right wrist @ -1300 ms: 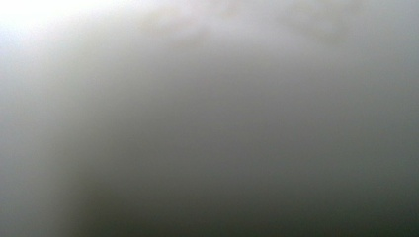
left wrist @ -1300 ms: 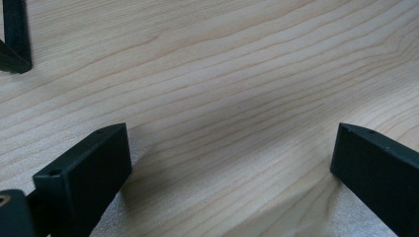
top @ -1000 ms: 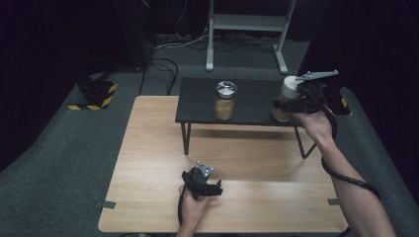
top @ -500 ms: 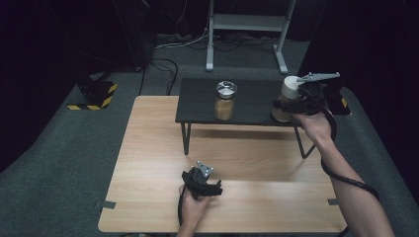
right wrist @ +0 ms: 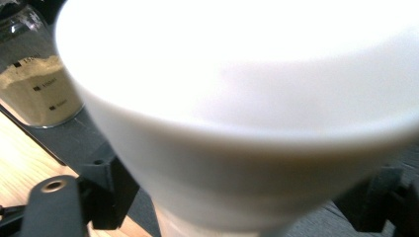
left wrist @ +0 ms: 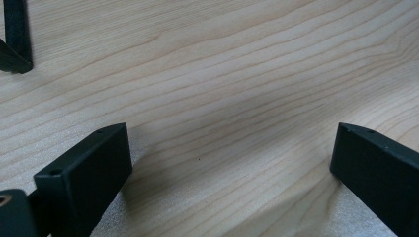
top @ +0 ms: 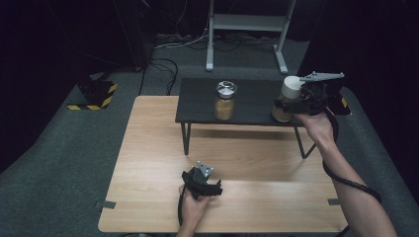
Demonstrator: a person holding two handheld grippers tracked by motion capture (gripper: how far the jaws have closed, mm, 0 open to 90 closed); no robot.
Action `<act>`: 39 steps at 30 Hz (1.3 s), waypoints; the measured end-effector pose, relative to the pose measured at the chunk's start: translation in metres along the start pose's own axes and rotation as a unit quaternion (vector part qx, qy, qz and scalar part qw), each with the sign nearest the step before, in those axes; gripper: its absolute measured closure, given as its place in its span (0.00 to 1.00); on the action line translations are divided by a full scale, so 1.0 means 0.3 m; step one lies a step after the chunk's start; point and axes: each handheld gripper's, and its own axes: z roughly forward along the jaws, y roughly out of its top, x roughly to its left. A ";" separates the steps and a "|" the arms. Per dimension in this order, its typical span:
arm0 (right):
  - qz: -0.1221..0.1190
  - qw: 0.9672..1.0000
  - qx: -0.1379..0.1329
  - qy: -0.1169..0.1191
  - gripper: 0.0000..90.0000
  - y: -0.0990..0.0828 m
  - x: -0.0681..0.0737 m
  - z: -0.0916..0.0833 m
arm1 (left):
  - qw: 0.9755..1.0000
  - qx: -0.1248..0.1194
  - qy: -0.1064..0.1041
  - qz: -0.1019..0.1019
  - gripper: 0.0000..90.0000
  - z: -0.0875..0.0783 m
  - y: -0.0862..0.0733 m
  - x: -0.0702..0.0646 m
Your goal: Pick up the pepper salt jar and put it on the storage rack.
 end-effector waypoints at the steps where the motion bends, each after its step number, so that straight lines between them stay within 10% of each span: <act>1: 0.000 1.000 0.000 0.000 0.16 0.000 0.000 0.000 | 1.000 0.000 0.000 0.000 0.03 0.000 0.000 0.000; 39: -0.011 0.999 -0.033 0.002 0.10 -0.336 0.007 -0.163 | 1.000 -0.003 0.000 -0.001 0.03 0.001 -0.002 0.000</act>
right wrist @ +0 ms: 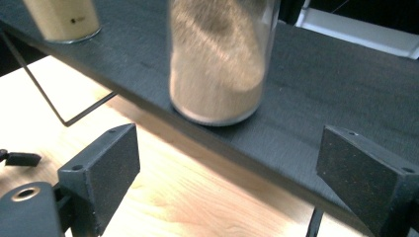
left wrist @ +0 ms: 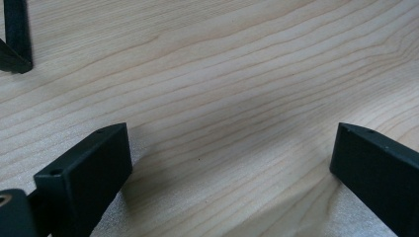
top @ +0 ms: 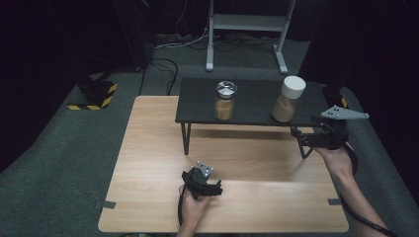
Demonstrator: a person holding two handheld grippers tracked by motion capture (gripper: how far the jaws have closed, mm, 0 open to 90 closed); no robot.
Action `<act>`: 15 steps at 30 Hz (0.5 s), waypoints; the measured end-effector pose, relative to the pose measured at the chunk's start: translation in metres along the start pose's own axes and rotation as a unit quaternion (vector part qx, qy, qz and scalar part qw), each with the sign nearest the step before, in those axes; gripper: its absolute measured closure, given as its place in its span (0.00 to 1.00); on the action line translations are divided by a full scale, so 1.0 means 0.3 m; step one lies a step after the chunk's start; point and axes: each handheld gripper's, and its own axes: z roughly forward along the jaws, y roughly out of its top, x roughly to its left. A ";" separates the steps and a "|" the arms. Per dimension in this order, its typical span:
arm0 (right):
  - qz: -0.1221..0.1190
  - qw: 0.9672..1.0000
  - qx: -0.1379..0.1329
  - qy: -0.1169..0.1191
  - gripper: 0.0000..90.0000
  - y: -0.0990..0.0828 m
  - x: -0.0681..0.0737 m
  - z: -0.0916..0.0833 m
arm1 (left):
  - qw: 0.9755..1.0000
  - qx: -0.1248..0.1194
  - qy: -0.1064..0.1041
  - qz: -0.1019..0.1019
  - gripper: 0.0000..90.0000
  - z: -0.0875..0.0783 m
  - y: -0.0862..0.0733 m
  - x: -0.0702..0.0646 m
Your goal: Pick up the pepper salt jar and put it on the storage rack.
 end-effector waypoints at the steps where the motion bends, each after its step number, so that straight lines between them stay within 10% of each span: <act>1: 0.000 1.000 0.000 0.002 0.10 -0.010 0.002 -0.003 | 1.000 0.000 0.000 0.000 0.03 0.000 0.000 0.000; 15: -0.010 1.000 0.022 0.019 0.11 -0.168 0.061 0.030 | 1.000 -0.002 0.001 -0.001 0.03 0.000 -0.002 0.000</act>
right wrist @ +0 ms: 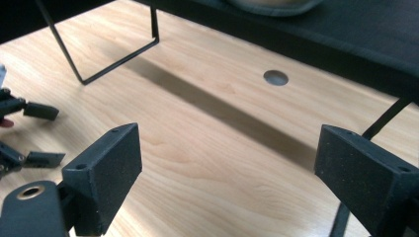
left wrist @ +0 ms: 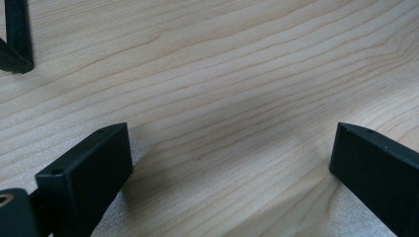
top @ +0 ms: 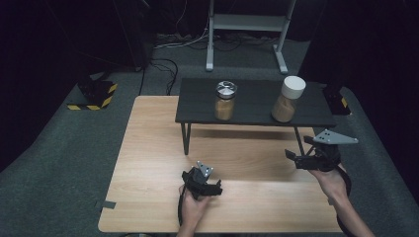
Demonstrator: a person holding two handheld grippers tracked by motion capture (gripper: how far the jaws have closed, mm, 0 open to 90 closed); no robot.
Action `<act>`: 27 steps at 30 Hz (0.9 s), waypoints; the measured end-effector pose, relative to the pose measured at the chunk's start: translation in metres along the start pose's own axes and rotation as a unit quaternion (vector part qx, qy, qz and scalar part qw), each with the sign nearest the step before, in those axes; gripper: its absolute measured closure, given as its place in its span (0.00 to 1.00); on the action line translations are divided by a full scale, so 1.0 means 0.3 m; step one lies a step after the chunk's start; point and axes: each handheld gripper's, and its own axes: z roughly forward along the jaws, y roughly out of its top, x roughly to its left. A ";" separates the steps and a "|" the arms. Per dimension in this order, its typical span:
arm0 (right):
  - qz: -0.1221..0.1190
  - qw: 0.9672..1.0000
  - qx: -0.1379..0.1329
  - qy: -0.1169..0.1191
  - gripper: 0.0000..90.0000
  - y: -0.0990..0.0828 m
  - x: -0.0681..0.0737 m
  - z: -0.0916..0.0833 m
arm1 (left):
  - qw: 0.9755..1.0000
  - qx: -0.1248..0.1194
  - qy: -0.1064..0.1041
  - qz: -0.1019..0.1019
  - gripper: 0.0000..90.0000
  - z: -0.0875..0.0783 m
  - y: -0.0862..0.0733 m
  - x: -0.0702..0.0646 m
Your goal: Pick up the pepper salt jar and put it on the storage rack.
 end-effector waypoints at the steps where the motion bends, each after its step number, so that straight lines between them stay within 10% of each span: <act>1: -0.002 1.000 0.002 0.000 0.11 -0.015 0.008 0.009 | 1.000 -0.001 0.000 -0.001 0.03 0.000 -0.001 -0.001; 17: 0.072 0.996 0.047 -0.031 0.11 -0.283 0.041 0.148 | 1.000 -0.001 0.000 -0.001 0.03 0.000 -0.001 -0.001; 27: 0.079 0.994 0.050 -0.049 0.11 -0.356 0.064 0.189 | 1.000 -0.002 0.000 -0.002 0.03 0.001 -0.002 -0.001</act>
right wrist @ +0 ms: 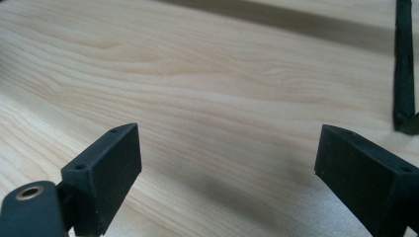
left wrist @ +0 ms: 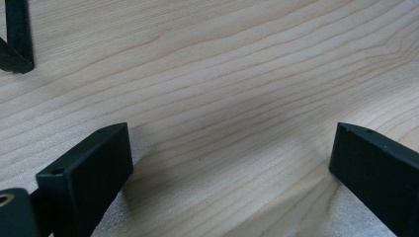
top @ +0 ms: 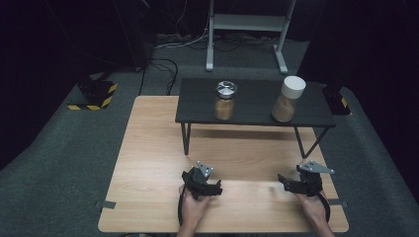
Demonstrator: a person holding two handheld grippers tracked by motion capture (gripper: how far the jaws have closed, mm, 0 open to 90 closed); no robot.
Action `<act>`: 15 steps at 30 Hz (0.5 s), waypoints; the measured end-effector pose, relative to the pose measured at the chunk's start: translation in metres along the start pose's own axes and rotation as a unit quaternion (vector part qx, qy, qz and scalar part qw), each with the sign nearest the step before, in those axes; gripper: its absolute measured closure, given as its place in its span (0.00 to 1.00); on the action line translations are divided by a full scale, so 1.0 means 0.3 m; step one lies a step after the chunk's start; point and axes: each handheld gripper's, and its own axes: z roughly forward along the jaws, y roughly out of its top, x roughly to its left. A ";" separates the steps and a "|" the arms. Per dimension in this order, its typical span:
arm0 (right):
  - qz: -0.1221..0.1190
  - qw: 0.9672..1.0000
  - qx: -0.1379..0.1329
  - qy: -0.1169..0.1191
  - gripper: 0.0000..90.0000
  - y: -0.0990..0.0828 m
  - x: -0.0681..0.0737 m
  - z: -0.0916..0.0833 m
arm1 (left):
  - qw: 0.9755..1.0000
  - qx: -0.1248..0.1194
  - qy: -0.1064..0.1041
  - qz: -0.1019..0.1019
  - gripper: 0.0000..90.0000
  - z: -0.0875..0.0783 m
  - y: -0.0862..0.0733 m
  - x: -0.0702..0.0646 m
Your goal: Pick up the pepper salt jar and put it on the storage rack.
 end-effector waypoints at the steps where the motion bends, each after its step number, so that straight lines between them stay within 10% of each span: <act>1: 0.001 1.000 0.001 -0.002 0.11 -0.006 0.003 0.006 | 1.000 0.002 0.000 0.002 0.03 -0.001 0.002 0.001; 15: 0.003 1.000 0.006 -0.010 0.11 -0.034 0.027 0.050 | 1.000 0.001 0.000 0.001 0.03 0.000 0.001 0.000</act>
